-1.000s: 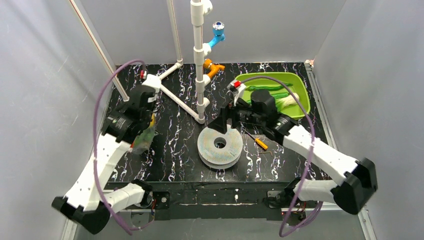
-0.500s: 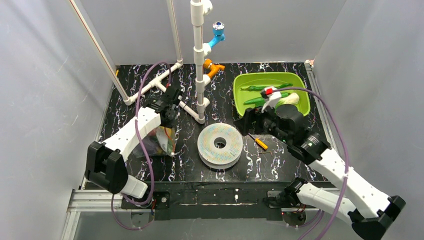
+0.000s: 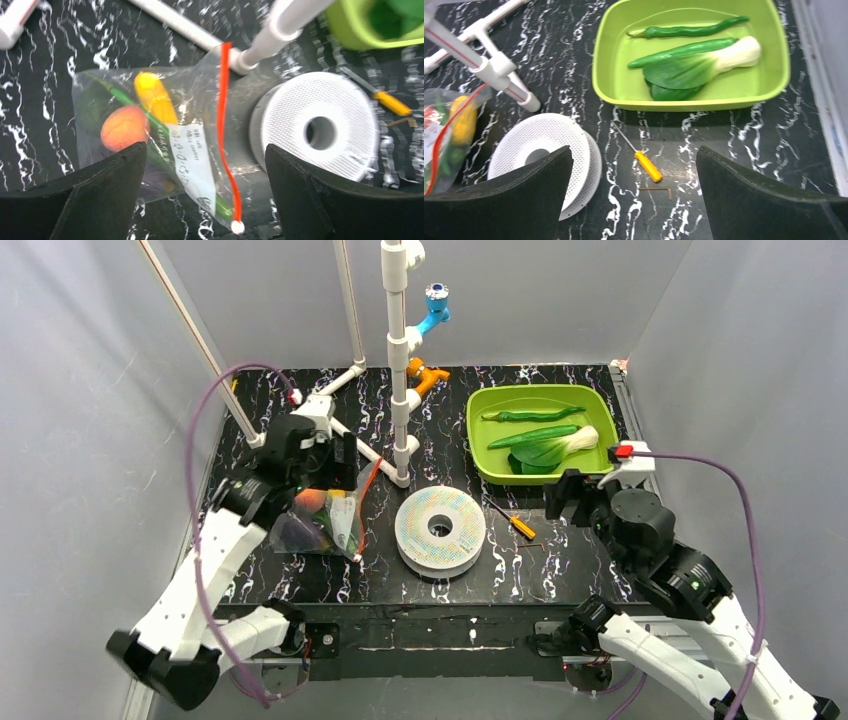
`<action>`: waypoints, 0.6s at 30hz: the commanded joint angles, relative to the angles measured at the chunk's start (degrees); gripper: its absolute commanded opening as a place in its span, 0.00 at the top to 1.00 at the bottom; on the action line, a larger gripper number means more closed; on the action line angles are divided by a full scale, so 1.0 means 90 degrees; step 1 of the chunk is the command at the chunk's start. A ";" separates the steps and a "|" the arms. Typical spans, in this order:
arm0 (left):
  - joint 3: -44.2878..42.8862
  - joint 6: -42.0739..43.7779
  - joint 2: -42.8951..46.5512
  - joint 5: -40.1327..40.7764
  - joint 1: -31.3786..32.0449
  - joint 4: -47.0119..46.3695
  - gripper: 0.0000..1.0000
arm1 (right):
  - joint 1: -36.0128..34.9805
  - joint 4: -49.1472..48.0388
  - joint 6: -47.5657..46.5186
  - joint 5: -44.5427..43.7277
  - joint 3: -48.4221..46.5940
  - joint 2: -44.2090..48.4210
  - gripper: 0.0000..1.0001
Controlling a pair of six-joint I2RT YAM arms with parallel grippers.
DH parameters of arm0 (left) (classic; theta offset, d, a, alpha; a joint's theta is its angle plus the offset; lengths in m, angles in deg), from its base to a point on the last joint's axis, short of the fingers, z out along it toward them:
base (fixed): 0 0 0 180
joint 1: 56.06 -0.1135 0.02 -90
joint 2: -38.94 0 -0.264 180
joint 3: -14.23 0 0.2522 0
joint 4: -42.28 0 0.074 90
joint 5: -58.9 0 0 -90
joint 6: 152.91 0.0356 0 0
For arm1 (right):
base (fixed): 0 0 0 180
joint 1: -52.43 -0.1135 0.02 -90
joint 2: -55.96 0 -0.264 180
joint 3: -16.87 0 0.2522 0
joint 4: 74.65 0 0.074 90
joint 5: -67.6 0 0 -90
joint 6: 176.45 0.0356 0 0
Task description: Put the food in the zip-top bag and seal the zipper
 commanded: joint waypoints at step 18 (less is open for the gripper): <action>-0.0429 -0.0294 0.4076 0.0322 -0.0008 -0.0687 0.01 | 0.0005 0.0419 -0.1000 -0.1178 -0.1277 0.1435 0.02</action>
